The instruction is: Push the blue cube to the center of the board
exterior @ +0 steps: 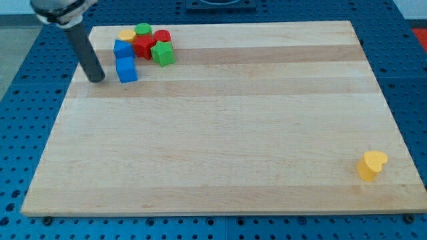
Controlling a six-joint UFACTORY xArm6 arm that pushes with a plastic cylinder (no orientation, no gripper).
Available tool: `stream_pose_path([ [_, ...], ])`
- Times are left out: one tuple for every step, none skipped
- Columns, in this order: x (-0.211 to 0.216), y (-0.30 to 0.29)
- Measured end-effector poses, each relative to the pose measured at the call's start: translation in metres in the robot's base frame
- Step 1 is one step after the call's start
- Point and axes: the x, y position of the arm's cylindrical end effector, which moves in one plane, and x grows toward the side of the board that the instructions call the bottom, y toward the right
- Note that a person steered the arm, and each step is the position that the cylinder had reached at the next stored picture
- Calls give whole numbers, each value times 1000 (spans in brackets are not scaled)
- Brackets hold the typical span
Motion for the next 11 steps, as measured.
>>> stream_pose_path([
  [-17, 36],
  [-17, 72],
  [-12, 86],
  [-1, 88],
  [8, 94],
  [9, 122],
  [17, 143],
  [34, 154],
  [51, 164],
  [68, 176],
  [81, 199],
])
